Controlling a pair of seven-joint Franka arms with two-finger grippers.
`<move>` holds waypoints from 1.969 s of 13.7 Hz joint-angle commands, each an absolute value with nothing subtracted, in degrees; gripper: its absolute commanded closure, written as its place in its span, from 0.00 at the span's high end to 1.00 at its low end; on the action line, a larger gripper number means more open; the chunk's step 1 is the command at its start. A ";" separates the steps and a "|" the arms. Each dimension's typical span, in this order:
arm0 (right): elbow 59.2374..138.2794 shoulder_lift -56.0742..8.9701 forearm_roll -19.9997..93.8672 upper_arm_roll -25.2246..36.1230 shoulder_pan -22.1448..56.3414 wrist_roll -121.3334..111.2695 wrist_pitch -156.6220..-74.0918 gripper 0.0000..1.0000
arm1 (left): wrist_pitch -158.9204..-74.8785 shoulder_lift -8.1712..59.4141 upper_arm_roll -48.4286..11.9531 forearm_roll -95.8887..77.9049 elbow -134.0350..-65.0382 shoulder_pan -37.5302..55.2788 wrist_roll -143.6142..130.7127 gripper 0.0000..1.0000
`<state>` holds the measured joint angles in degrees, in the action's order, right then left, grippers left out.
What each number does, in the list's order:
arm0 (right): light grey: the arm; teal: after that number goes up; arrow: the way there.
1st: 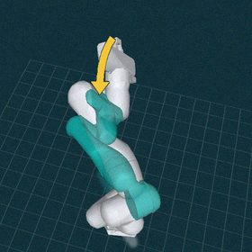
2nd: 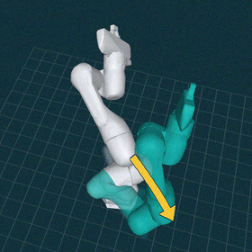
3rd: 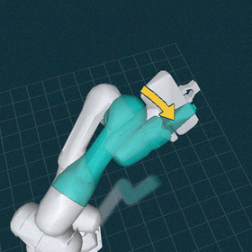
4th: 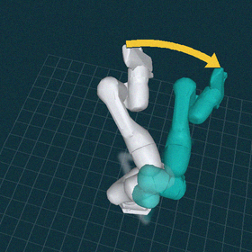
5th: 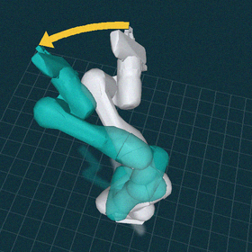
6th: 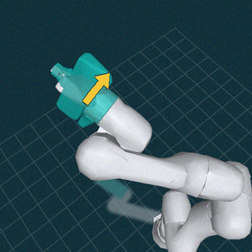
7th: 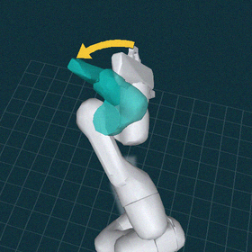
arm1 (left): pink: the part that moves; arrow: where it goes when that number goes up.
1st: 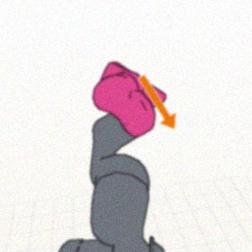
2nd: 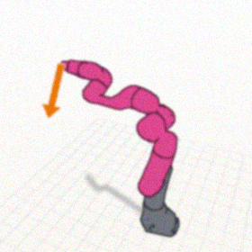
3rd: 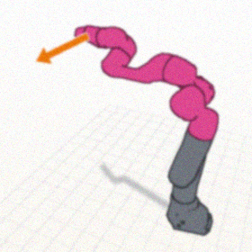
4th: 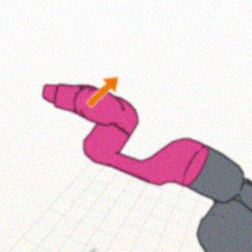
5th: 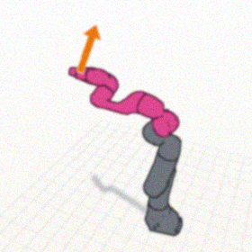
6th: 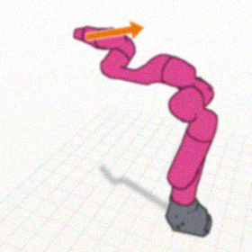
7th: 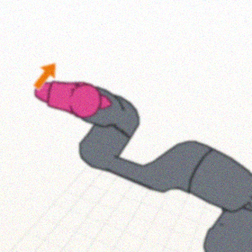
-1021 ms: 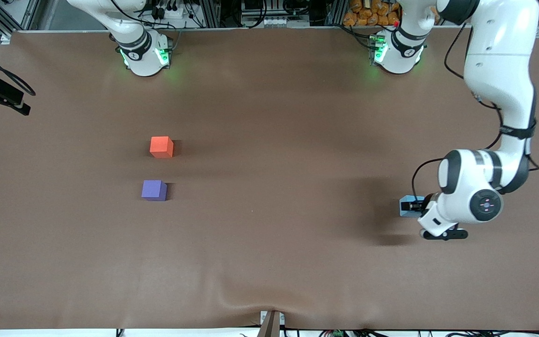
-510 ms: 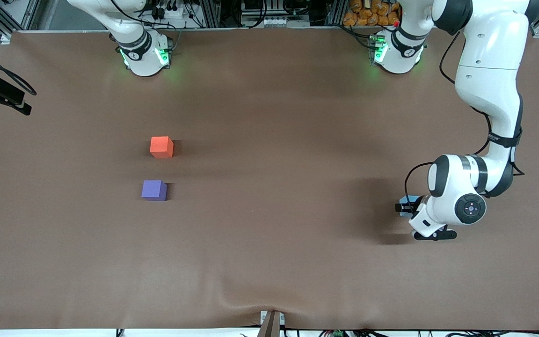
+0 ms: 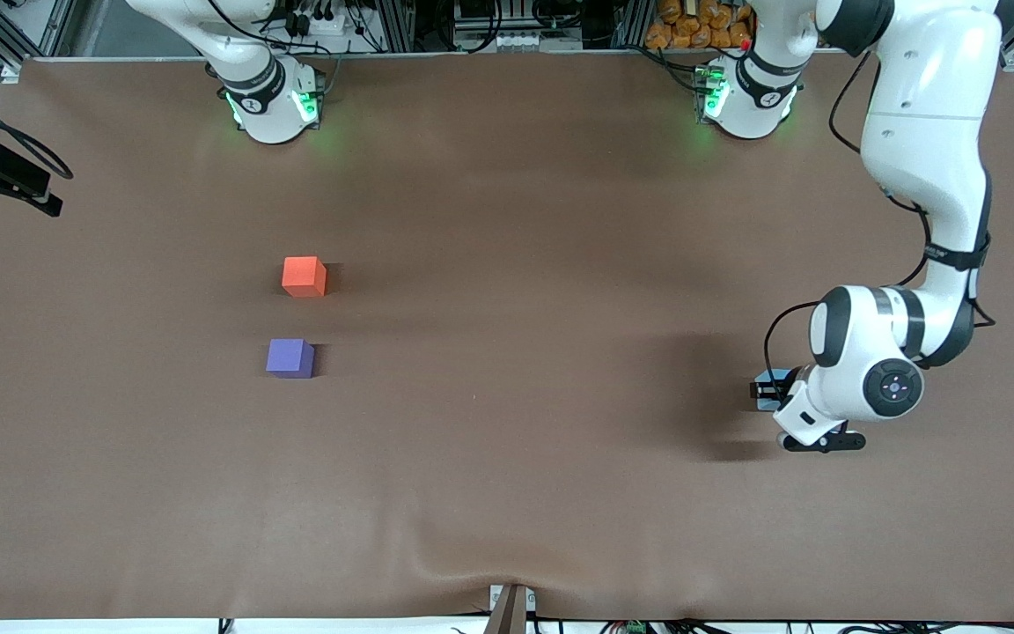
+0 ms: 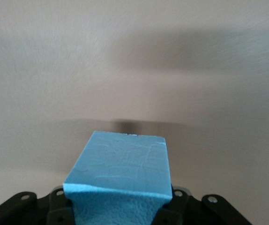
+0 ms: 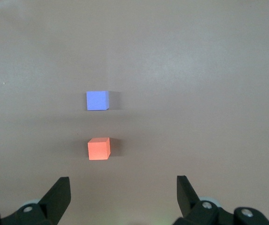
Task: Place blue block between orange and purple blocks
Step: 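Close the left gripper on the light blue block, then lift and carry the blue block toward the table middle with the left gripper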
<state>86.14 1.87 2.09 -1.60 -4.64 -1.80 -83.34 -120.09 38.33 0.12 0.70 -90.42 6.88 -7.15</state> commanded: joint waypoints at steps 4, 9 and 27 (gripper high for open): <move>86.40 2.64 1.49 -1.93 -4.75 -1.76 -82.88 1.00 | -119.09 30.41 -10.87 0.70 -90.45 7.12 -15.89 0.00; 86.48 2.46 1.49 -1.93 -4.49 -1.93 -82.79 1.00 | -119.35 37.24 -19.16 0.79 -84.22 15.96 -25.64 0.00; 86.48 1.67 1.32 -1.93 -3.34 -1.93 -82.71 1.00 | -132.45 47.47 -8.52 1.06 -75.76 43.60 -43.77 1.00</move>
